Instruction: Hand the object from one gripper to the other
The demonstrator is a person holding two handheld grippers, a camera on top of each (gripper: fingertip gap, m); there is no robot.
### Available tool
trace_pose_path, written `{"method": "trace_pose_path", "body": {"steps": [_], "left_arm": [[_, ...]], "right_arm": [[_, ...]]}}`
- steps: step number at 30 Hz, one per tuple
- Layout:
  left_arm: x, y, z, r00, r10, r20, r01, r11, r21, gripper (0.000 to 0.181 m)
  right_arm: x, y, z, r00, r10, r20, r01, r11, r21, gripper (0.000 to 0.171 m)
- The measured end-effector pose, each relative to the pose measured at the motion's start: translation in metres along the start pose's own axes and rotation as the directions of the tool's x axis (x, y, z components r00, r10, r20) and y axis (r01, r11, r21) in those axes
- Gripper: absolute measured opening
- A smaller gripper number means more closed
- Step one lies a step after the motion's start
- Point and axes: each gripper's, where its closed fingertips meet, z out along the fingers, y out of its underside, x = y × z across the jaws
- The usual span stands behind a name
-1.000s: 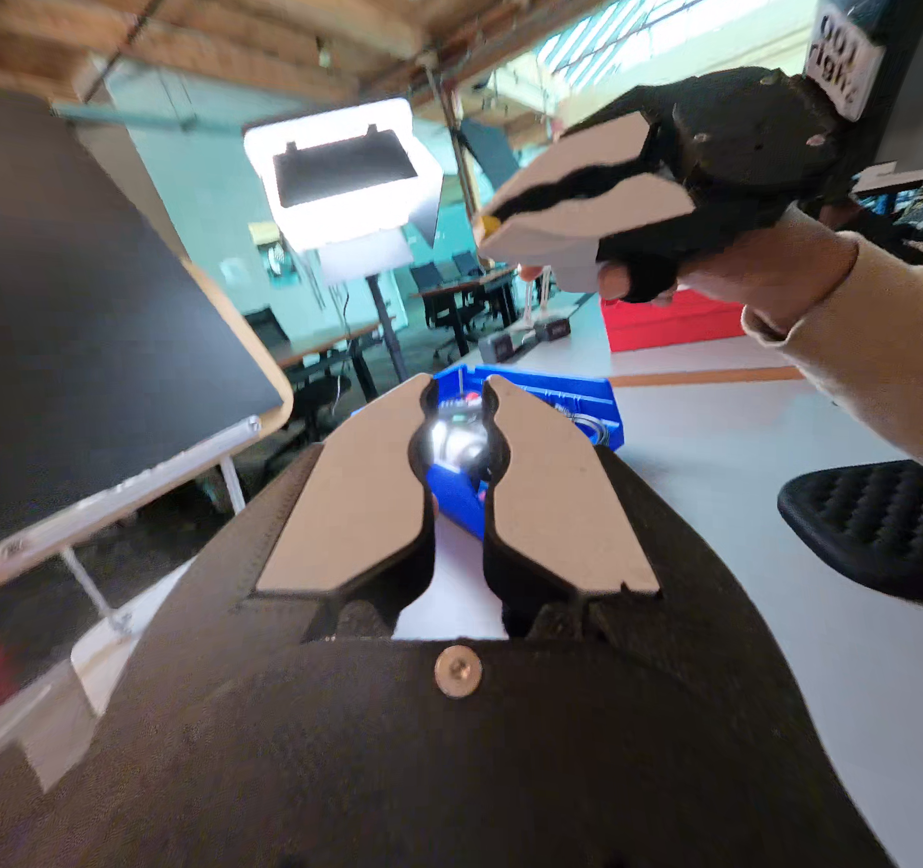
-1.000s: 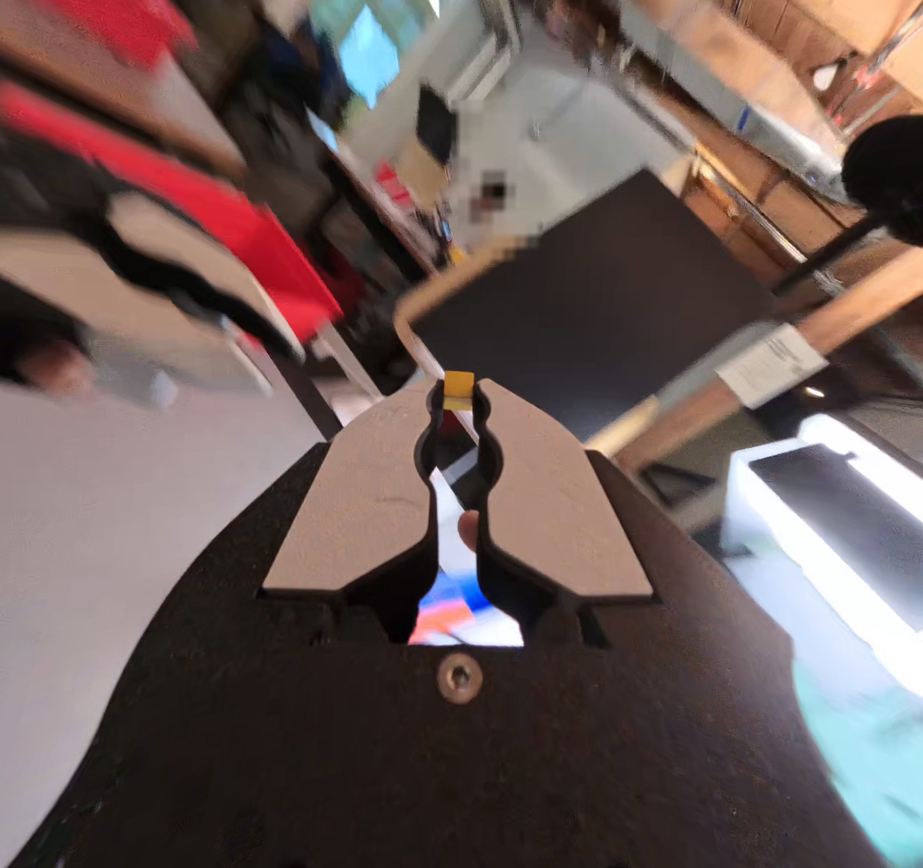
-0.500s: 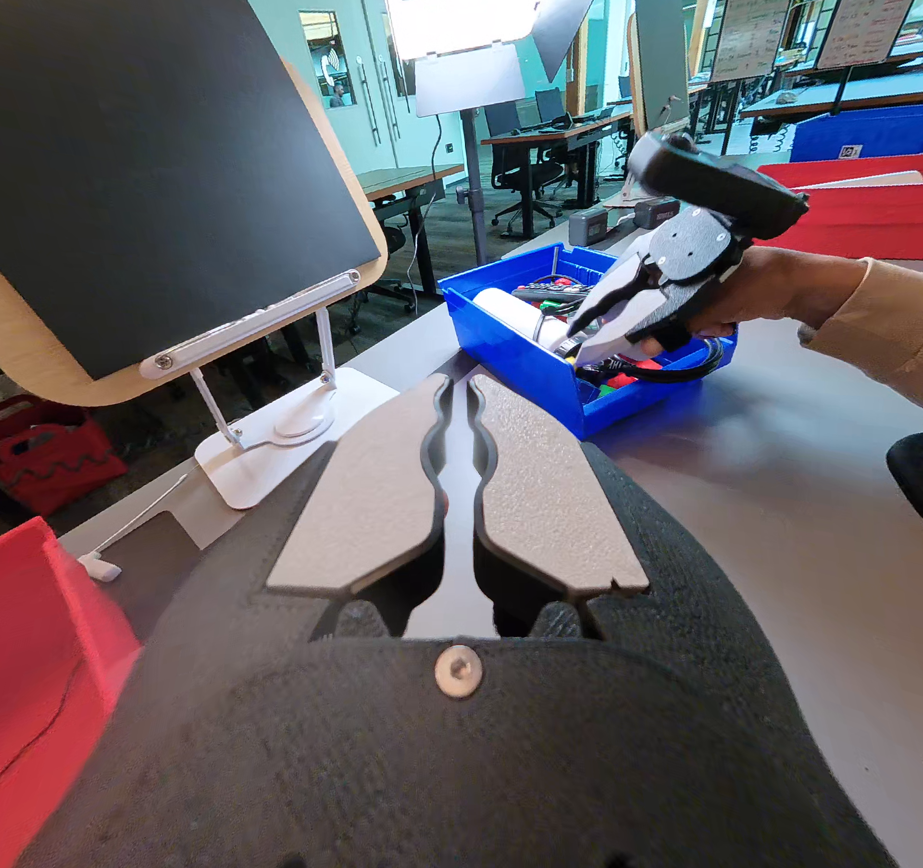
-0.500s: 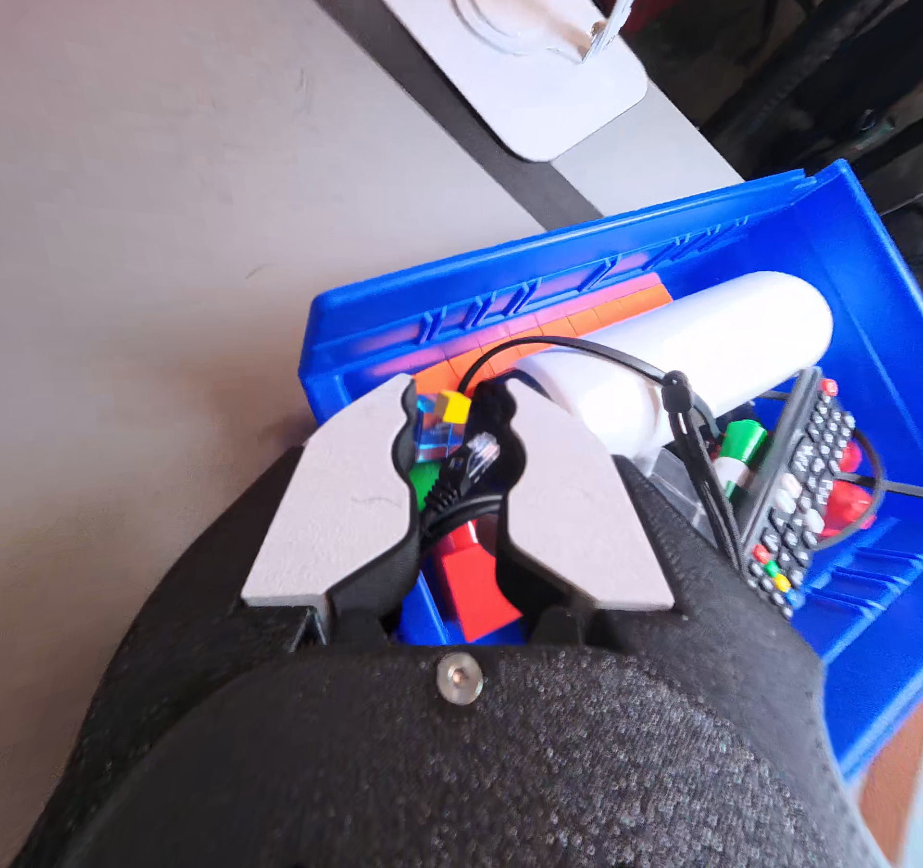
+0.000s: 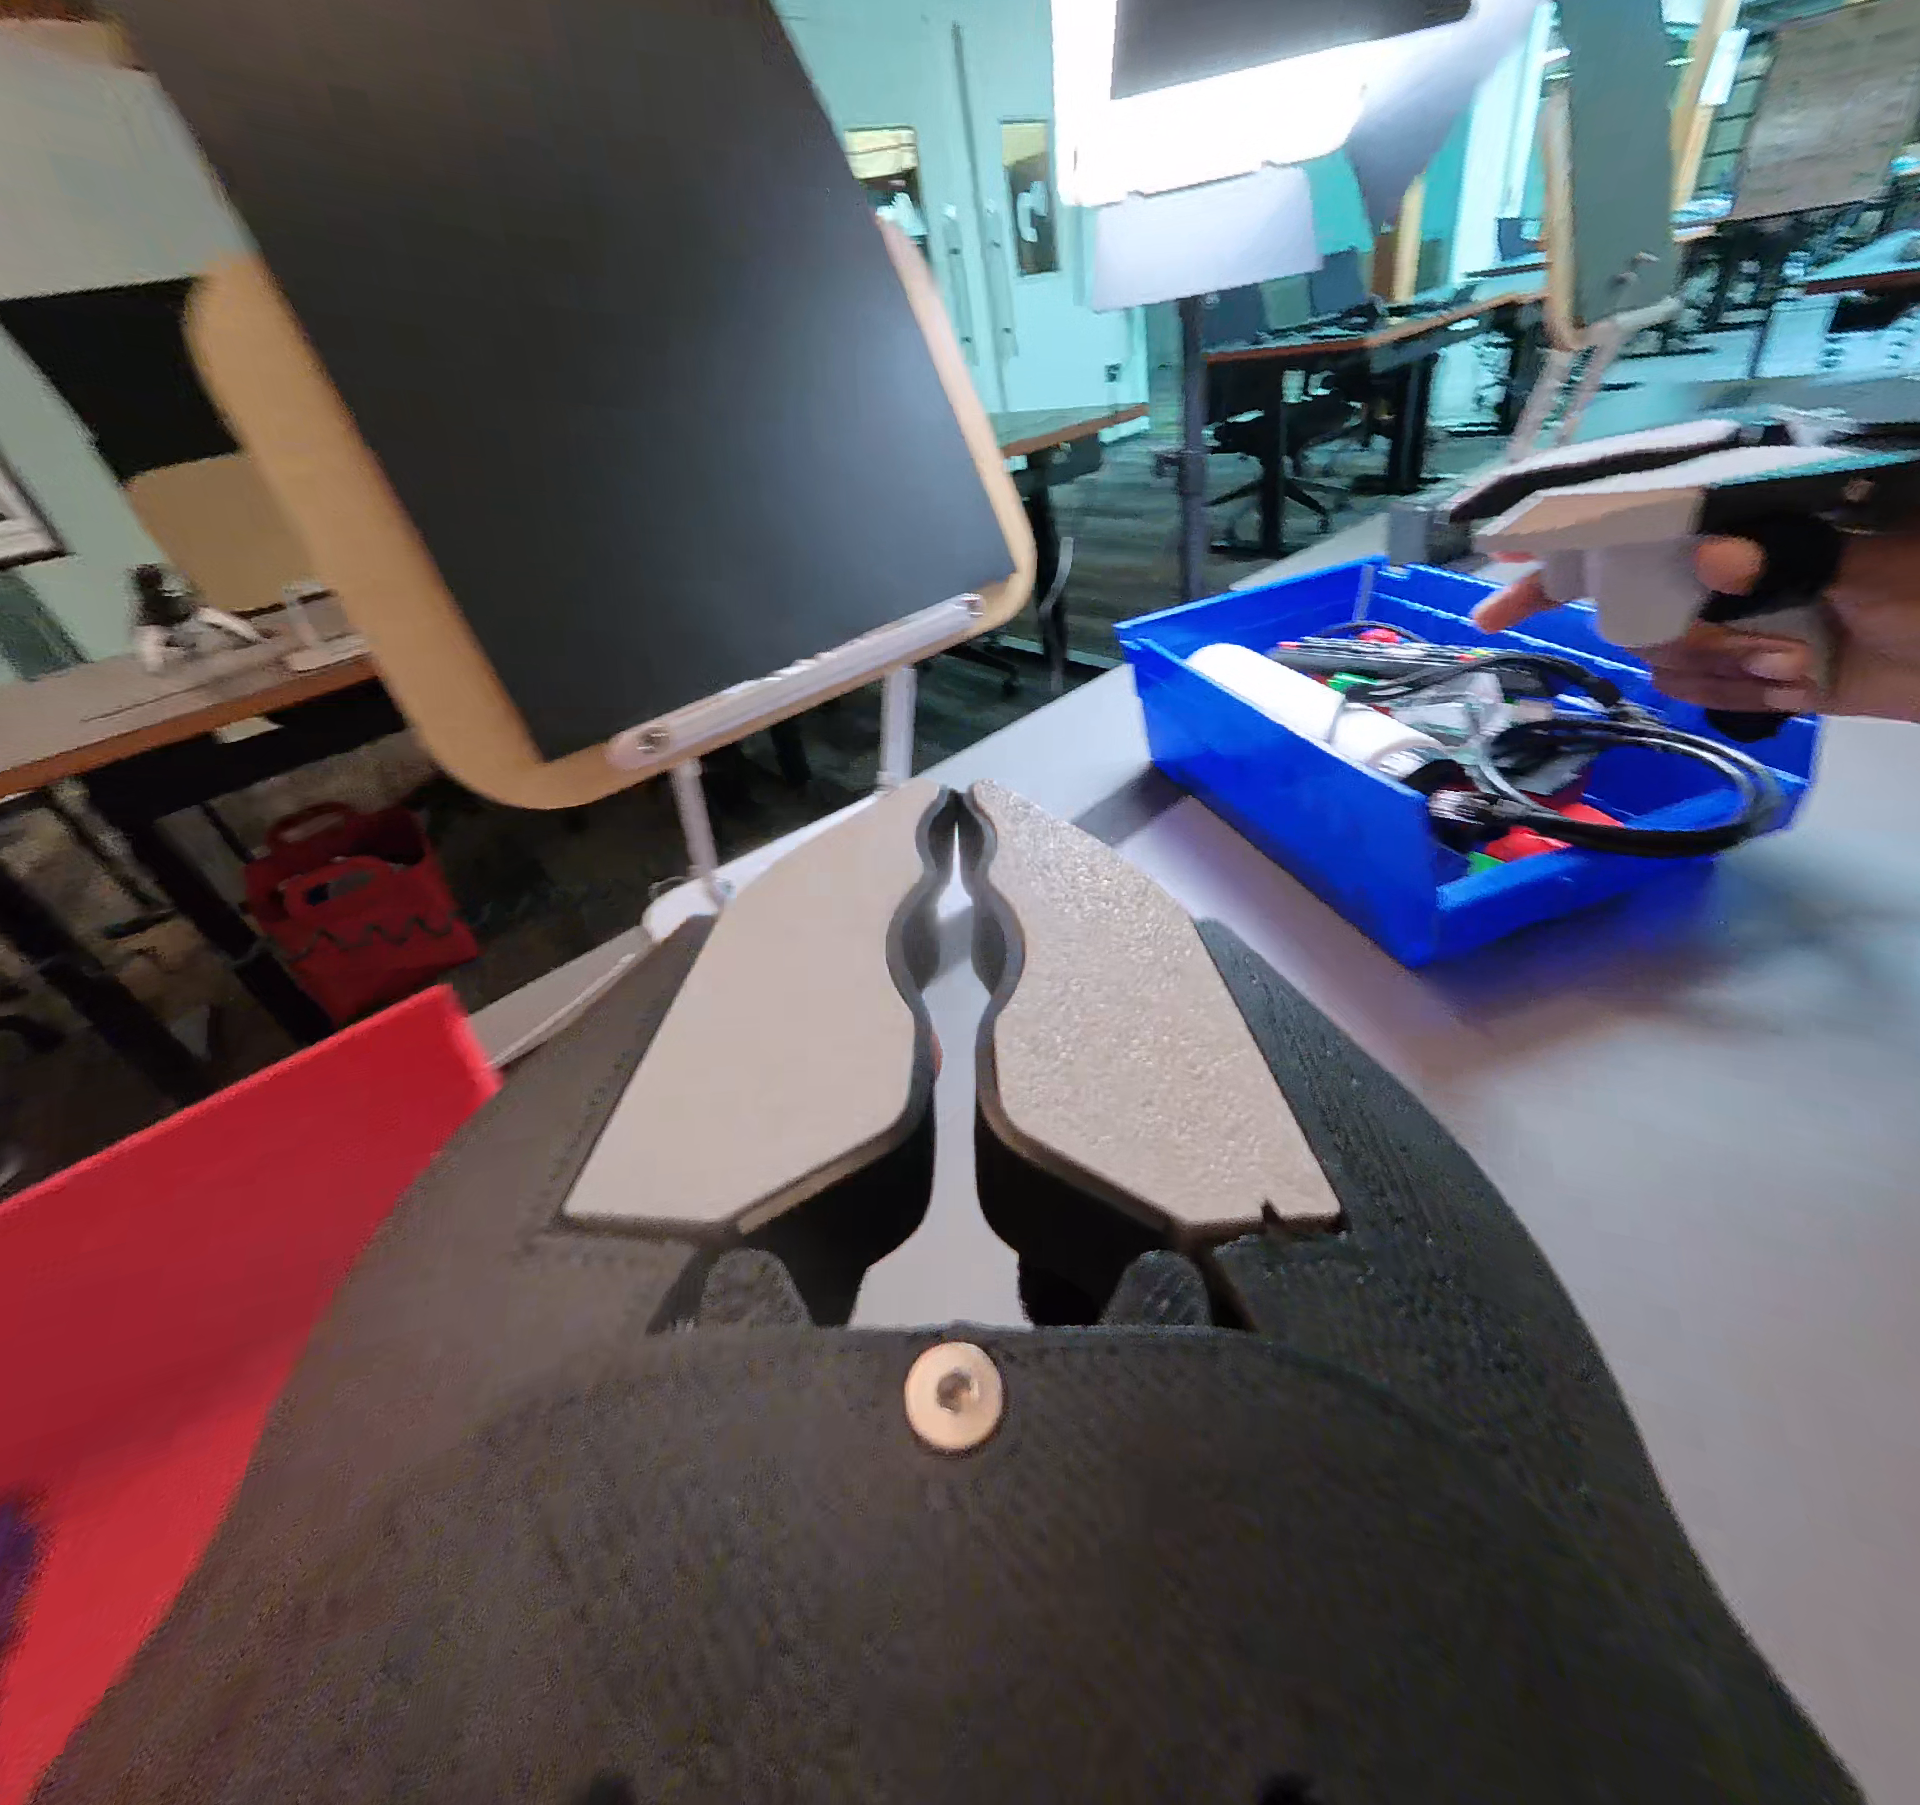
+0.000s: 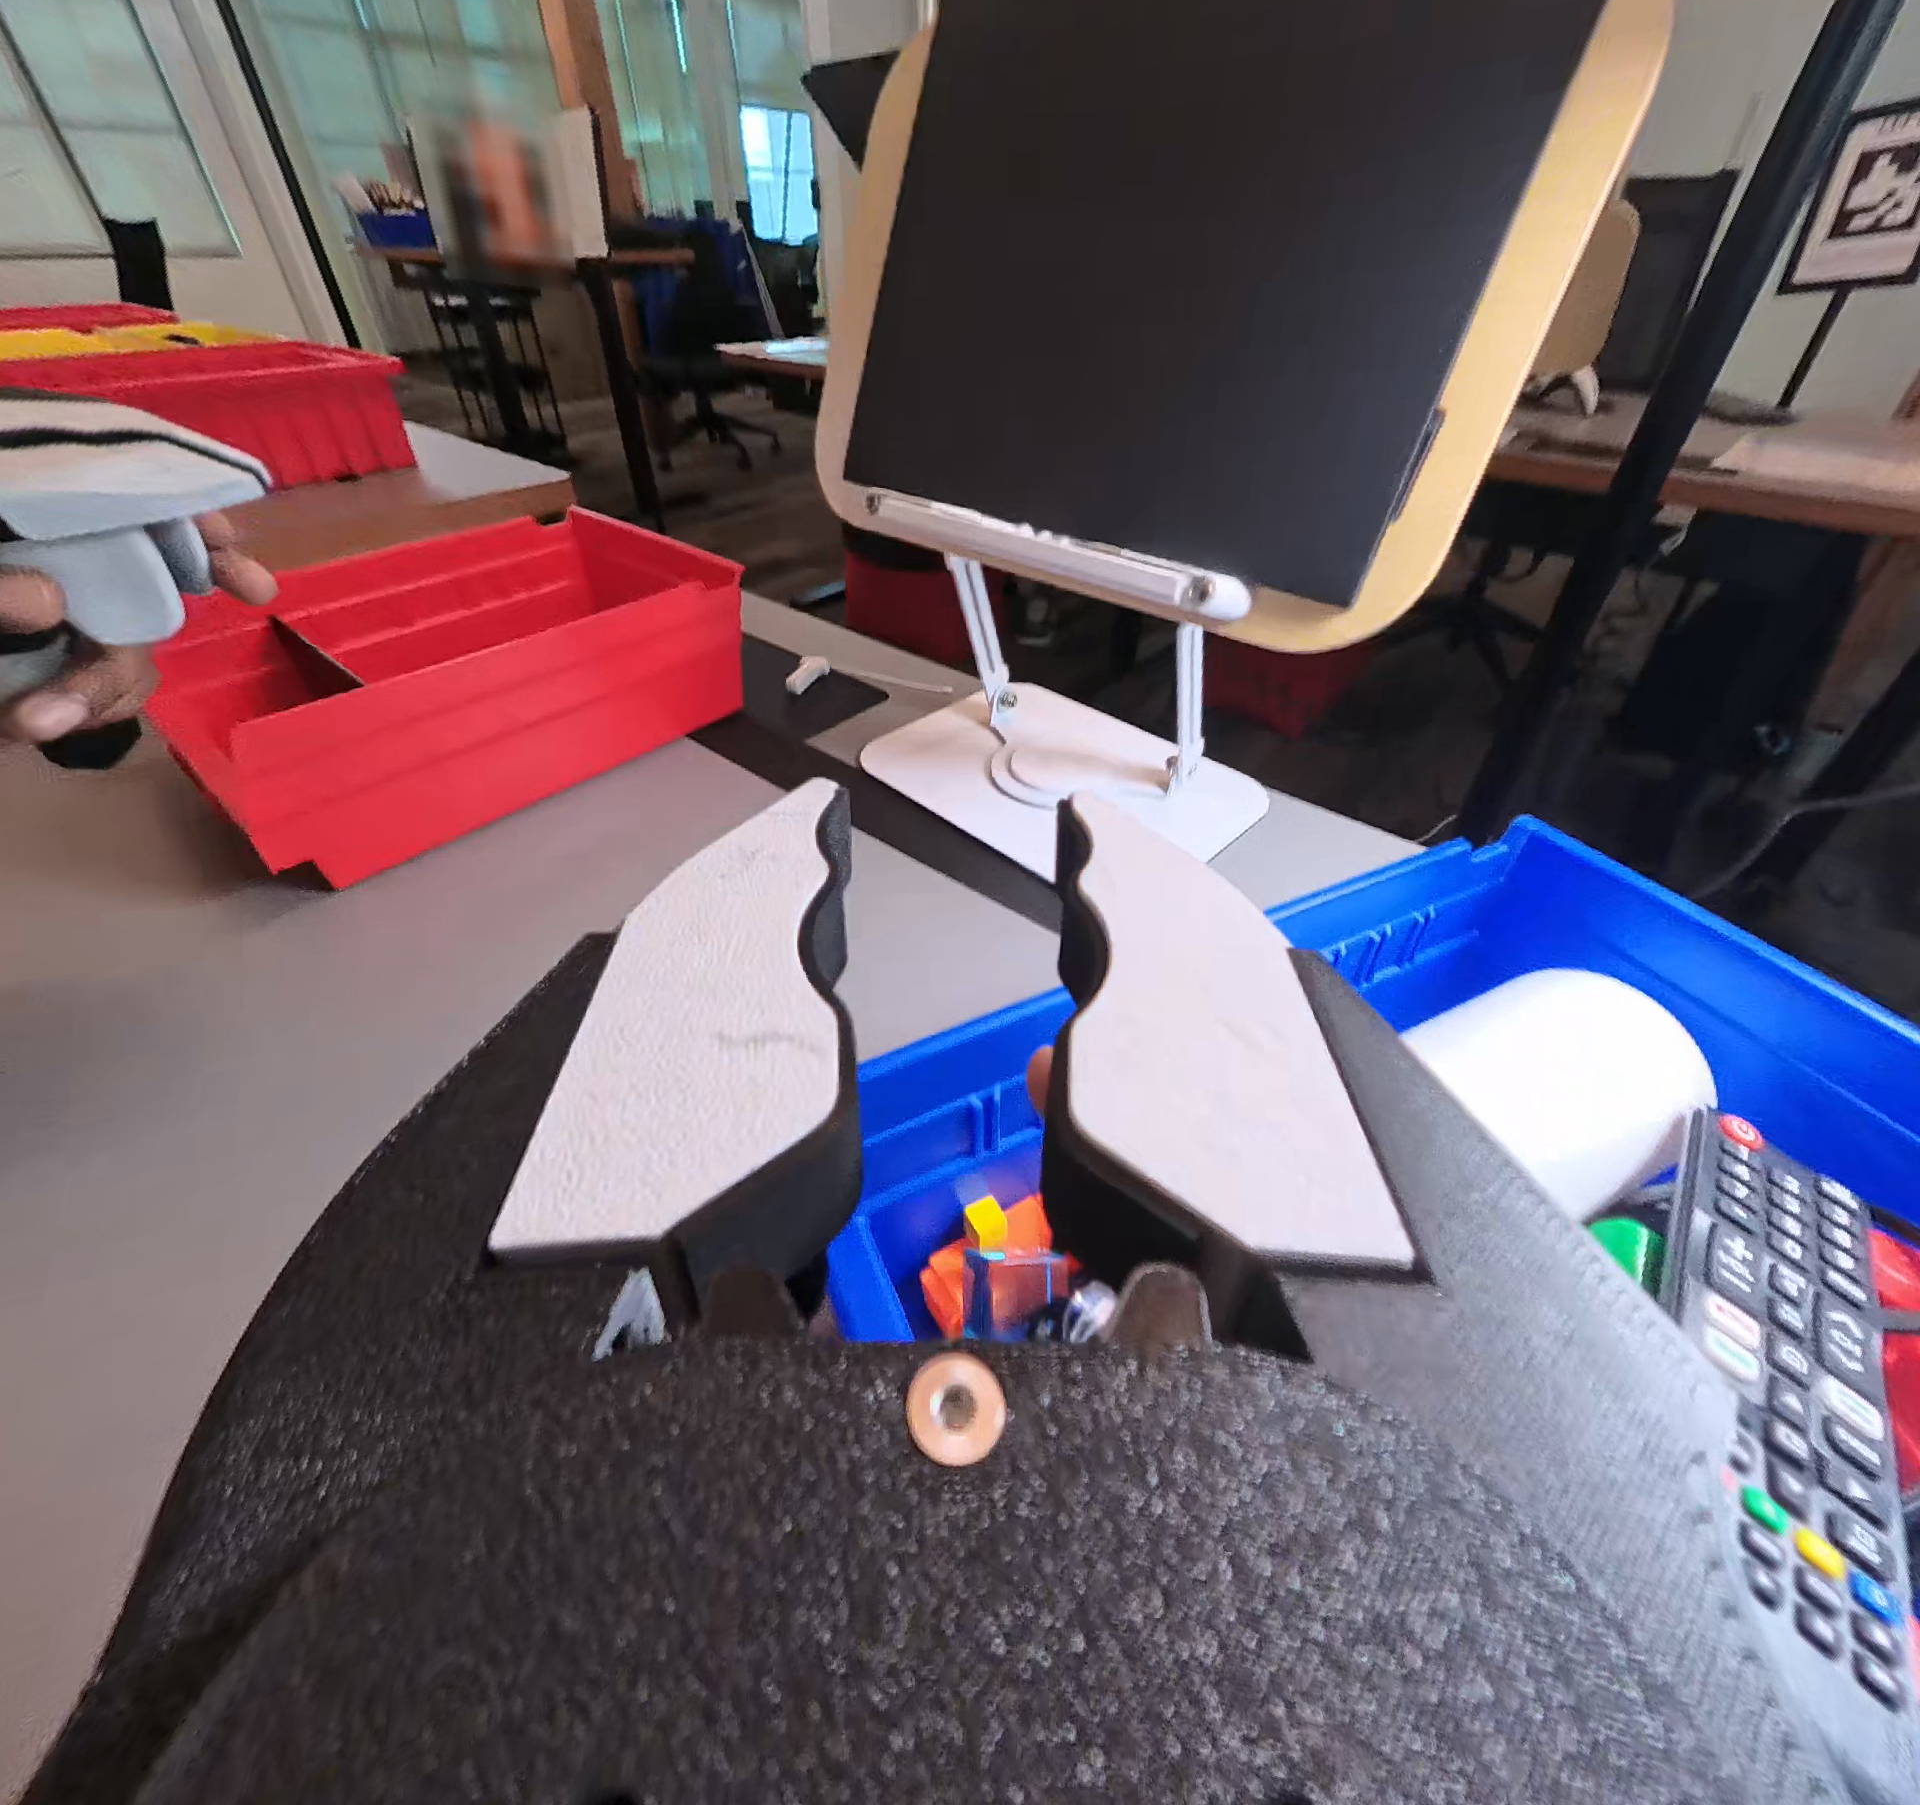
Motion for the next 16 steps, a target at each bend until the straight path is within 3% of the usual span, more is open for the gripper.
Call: {"method": "trace_pose_path", "body": {"steps": [3,6,8,11,16], "left_arm": [[-0.046,-0.007,-0.020,0.995,-0.021,0.098,0.020,1.000,0.015,0.000],[-0.100,-0.002,-0.038,0.979,-0.045,0.200,0.052,0.998,-0.030,0.000],[-0.136,0.017,-0.045,0.967,-0.033,0.252,0.079,0.981,-0.175,0.000],[-0.181,0.053,-0.048,0.961,-0.006,0.276,0.123,0.905,-0.407,0.000],[-0.207,0.128,-0.034,0.994,-0.015,0.111,0.090,0.691,-0.718,0.016]], "right_arm": [[-0.009,-0.003,0.004,0.997,-0.073,-0.039,0.073,0.997,0.012,0.035],[-0.026,-0.001,0.011,0.981,-0.189,-0.042,0.190,0.982,0.006,0.018],[-0.040,0.006,0.017,0.967,-0.254,-0.012,0.254,0.967,-0.015,0.003],[-0.057,0.017,0.025,0.954,-0.299,0.034,0.301,0.952,-0.053,0.000],[-0.082,0.024,0.031,0.943,-0.312,0.115,0.319,0.946,-0.053,0.000]]}}
